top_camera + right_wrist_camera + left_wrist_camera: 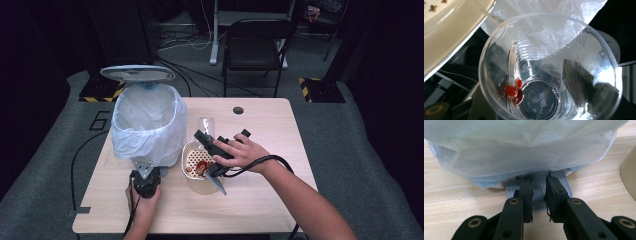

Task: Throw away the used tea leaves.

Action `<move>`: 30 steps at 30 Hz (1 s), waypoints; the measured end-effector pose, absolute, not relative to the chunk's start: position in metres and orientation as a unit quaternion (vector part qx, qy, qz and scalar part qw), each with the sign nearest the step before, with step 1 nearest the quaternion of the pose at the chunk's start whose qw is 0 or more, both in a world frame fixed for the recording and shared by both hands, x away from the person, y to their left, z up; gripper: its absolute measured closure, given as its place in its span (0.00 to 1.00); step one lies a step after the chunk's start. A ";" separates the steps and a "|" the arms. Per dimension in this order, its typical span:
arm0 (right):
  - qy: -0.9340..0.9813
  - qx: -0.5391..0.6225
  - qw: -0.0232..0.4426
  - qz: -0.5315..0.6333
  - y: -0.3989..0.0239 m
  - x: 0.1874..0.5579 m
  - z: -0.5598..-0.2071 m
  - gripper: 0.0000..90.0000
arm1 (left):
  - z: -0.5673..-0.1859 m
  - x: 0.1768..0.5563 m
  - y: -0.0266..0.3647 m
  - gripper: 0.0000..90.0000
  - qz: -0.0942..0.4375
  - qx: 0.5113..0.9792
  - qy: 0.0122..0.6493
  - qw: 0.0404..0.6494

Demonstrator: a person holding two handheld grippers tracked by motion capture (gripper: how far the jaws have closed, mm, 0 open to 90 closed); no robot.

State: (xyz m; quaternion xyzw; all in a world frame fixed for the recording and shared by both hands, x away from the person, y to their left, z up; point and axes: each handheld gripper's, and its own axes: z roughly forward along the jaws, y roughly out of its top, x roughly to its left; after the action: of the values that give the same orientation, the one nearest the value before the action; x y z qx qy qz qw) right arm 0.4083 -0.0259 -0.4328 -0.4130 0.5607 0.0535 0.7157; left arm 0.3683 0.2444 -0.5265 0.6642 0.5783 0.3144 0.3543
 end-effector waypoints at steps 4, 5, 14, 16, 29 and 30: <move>0.560 -0.412 0.717 0.051 -0.026 0.408 -0.434 0.50 | -0.527 0.369 0.244 0.84 0.315 0.661 0.581 0.357; 0.556 -0.421 0.715 0.045 -0.025 0.408 -0.432 0.50 | -0.527 0.369 0.244 0.84 0.315 0.661 0.581 0.357; 0.559 -0.394 0.728 0.052 -0.025 0.409 -0.429 0.50 | -0.527 0.369 0.244 0.84 0.314 0.661 0.580 0.357; 0.556 -0.402 0.727 0.044 -0.025 0.409 -0.425 0.50 | -0.527 0.369 0.244 0.84 0.315 0.661 0.581 0.357; 0.556 -0.399 0.727 0.047 -0.025 0.408 -0.425 0.50 | -0.526 0.368 0.244 0.84 0.315 0.664 0.578 0.354; 0.556 -0.400 0.727 0.046 -0.025 0.408 -0.425 0.50 | -0.526 0.368 0.244 0.84 0.314 0.664 0.578 0.354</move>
State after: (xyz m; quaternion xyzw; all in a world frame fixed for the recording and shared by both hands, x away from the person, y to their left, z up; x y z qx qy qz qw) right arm 0.4082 -0.0254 -0.4250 -0.4000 0.5564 0.0457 0.7269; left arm 0.3683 0.2443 -0.5264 0.6643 0.5783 0.3144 0.3540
